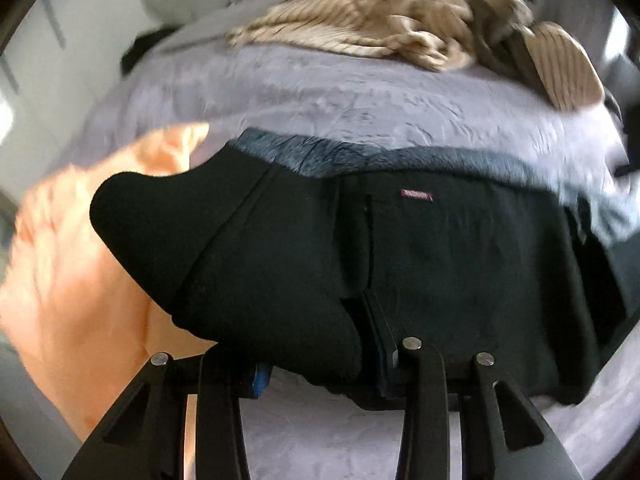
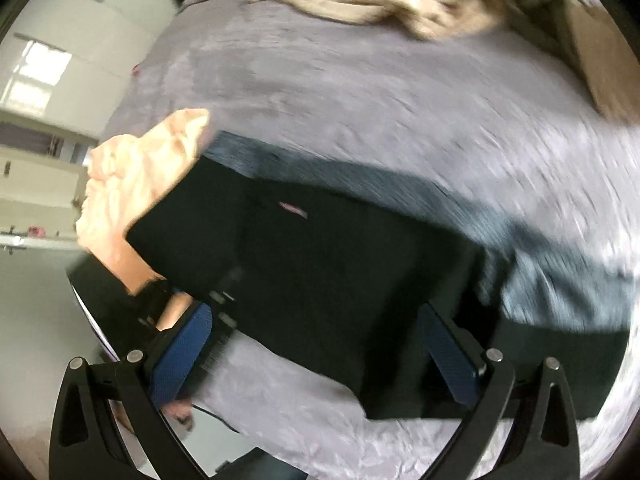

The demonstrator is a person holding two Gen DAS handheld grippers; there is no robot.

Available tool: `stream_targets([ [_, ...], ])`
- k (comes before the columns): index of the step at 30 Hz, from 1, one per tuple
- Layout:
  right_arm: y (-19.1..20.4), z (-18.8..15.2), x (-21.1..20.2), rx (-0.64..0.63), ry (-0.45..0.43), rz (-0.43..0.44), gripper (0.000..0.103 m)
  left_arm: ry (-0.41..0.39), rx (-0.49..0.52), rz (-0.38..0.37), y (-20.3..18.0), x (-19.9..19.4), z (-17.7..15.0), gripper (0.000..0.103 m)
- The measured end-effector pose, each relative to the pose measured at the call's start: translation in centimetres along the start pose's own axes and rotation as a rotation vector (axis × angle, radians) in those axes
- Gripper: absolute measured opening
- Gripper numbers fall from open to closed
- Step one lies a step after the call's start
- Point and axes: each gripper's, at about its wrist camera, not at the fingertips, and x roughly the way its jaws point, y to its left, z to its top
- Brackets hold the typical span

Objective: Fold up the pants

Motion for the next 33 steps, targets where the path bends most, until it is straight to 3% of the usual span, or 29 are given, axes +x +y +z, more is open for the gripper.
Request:
stream_targets([
  [8, 9.1, 6.9, 4.3, -0.189, 0.182, 0.069, 0.103, -0.061, 0.173, 0.116, -2.1, -0.3, -0.4, 0.04],
  [13, 14.5, 7.9, 9.3, -0.34, 0.336, 0.014, 0.103, -0.065, 0.177, 0.121, -2.0, -0.3, -0.5, 0.04],
  [17, 16.1, 7.7, 12.8, -0.387, 0.427, -0.069, 0.102, -0.072, 0.181, 0.13, -2.1, -0.6, -0.6, 0.04],
  [18, 15.8, 7.7, 13.5, -0.382, 0.444, -0.089, 0.091, -0.073, 0.181, 0.132, -2.2, -0.7, -0.6, 0.04],
  [19, 15.3, 7.7, 13.7, -0.37, 0.449, -0.092, 0.072, -0.065, 0.185, 0.13, -2.3, -0.8, -0.7, 0.04],
  [20, 14.6, 7.7, 13.8, -0.339, 0.46, -0.064, 0.025, -0.052, 0.191, 0.131, -2.4, -0.7, -0.6, 0.04],
  [27, 10.8, 6.8, 7.3, -0.272, 0.305, 0.134, 0.021, -0.165, 0.285, 0.125, -5.0, -5.4, 0.1, 0.04],
  [33, 4.2, 3.9, -1.2, -0.147, 0.106, 0.329, 0.021, -0.268, 0.338, 0.078, -9.4, -10.7, 2.0, 0.04],
])
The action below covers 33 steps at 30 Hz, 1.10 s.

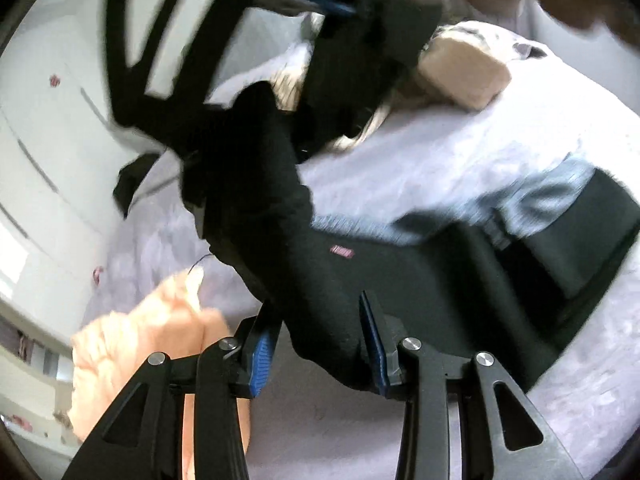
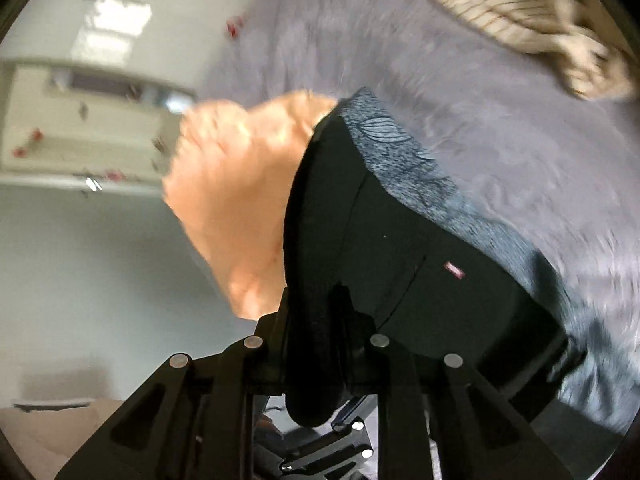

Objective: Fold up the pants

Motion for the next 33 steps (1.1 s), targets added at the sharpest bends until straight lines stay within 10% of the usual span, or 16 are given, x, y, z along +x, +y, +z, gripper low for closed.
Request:
stream_targets([
  [15, -15.7, -16.7, -17.2, 0.254, -0.434, 0.14, 0.021, -0.103, 0.253, -0.218, -17.6, -5.1, 9.3, 0.04],
  [30, -32.9, -28.6, -13.4, 0.543, -0.477, 0.107, 0.021, 0.041, 0.488, -0.29, -30.8, -0.9, 5.3, 0.04],
  [33, -33.7, -29.7, -13.4, 0.58, -0.507, 0.156, 0.021, 0.054, 0.5, -0.312, -30.8, -0.8, 5.1, 0.064],
])
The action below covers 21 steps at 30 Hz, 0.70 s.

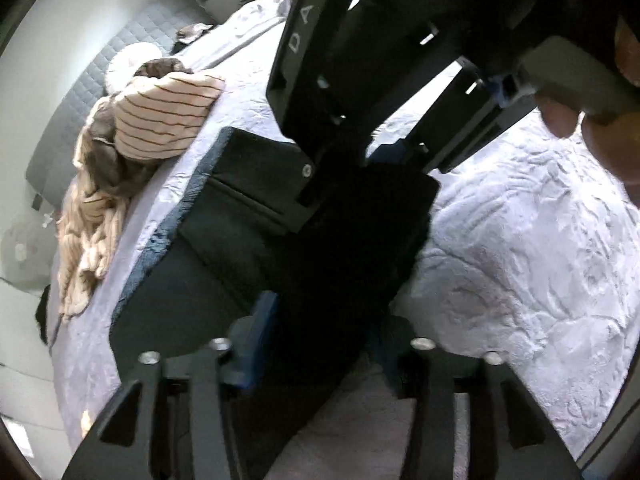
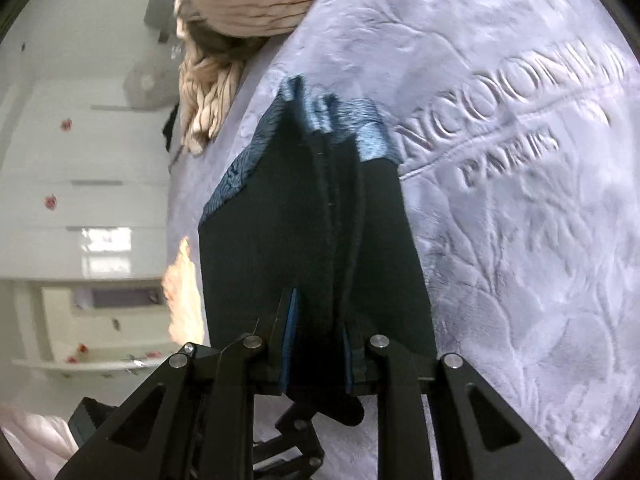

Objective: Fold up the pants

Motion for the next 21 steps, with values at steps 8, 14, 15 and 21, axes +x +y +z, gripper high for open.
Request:
stream_targets([
  [8, 1.9, -0.6, -1.0, -0.034, -0.033, -0.136, 0.027, -0.021, -0.035, -0.063, 2.3, -3.5, -0.8, 0.069],
  [14, 0.9, -1.9, -2.1, -0.007, -0.058, -0.308, 0.051, 0.055, -0.182, -0.101, 7.0, -4.5, -2.9, 0.069],
  [15, 0.8, -2.2, -2.2, 0.01, -0.065, -0.318, 0.052, 0.078, -0.212, -0.108, 7.6, -4.5, -3.3, 0.069],
  [21, 1.3, -4.0, -3.0, 0.051, -0.093, -0.393, 0.058, 0.204, -0.403, -0.134, 11.3, -3.4, -6.2, 0.069],
])
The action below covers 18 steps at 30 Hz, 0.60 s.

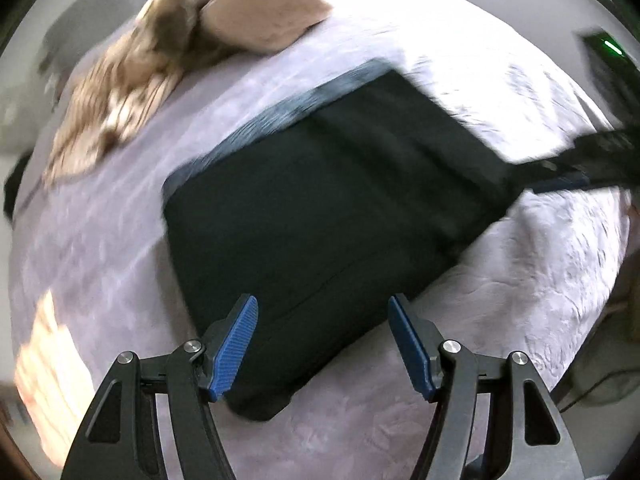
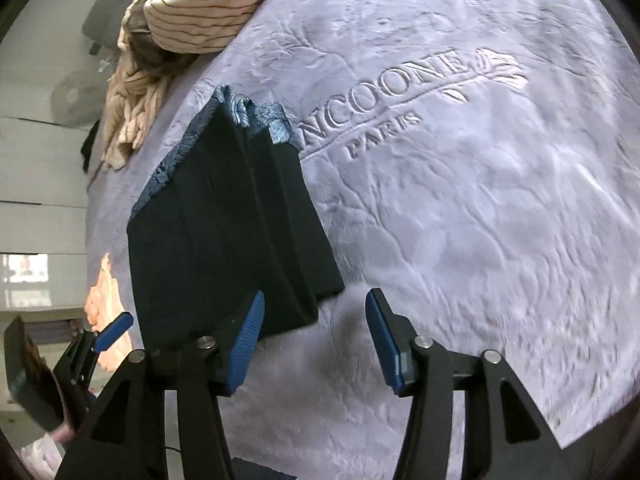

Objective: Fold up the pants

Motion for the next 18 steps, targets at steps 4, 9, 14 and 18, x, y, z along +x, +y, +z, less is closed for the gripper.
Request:
stream_targets([
  [4, 1.4, -1.6, -0.9, -0.025, -0.023, -0.081, 0.062, 0.035, -0.078, 0.012, 2.2, 0.4, -0.2, 0.081],
  [9, 2.7, -2.9, -2.3, -0.032, -0.049, -0.097, 0.066, 0.018, -0.126, 0.022, 3.5, -0.1, -0.2, 0.09],
  [14, 5.1, -3.4, -2.2, -0.078, -0.046, -0.097, 0.073, 0.058, -0.172, -0.002, 4.4, 0.4, -0.4, 0.09],
  [18, 7.1, -3.8, -1.9, -0.14, -0.043, -0.1, 0.08, 0.074, -0.201, -0.064, 5.0, 0.5, -0.6, 0.09],
])
